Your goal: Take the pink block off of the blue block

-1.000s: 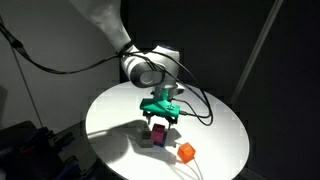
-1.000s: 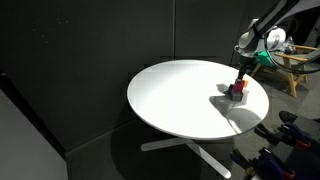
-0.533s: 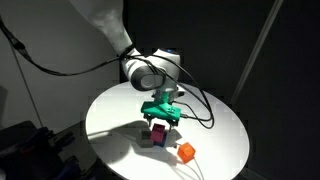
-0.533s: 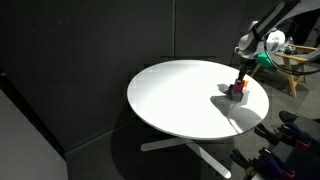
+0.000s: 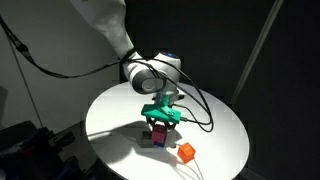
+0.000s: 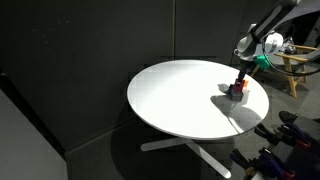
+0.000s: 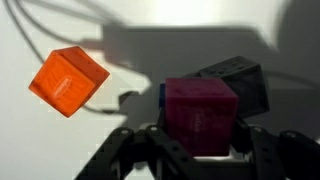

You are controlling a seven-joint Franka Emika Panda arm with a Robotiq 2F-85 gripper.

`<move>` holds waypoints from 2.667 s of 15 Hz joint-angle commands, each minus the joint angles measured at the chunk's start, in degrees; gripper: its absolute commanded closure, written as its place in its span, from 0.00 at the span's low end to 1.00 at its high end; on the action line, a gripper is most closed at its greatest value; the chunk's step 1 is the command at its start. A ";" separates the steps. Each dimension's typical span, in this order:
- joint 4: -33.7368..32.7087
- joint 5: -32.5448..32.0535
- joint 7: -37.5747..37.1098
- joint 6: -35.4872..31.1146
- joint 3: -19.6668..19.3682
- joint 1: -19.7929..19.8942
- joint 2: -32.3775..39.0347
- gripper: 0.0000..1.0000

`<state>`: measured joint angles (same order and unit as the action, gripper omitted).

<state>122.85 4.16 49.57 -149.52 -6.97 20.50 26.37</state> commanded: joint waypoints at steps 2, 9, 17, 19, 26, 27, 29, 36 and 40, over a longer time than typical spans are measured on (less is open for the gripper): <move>-1.23 -1.31 -2.61 2.35 0.14 0.44 -0.28 0.70; 2.04 -2.17 -3.84 4.12 -0.30 -0.32 -5.22 0.70; 9.05 -2.34 -3.49 5.12 -0.52 -2.22 -15.40 0.70; 11.31 -2.43 -3.33 4.70 -0.50 -3.17 -17.81 0.70; 16.95 -0.15 -2.45 4.05 0.18 -6.92 -23.02 0.70; 17.49 0.30 -2.56 3.91 0.33 -7.55 -23.27 0.70; 18.29 1.26 -3.07 3.89 0.70 -8.80 -23.36 0.70; 19.09 4.52 -6.28 2.98 2.76 -12.39 -21.93 0.70; 17.92 2.42 -12.71 0.26 4.06 -14.43 -17.79 0.70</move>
<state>141.37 7.75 41.37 -146.89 -3.73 7.14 6.03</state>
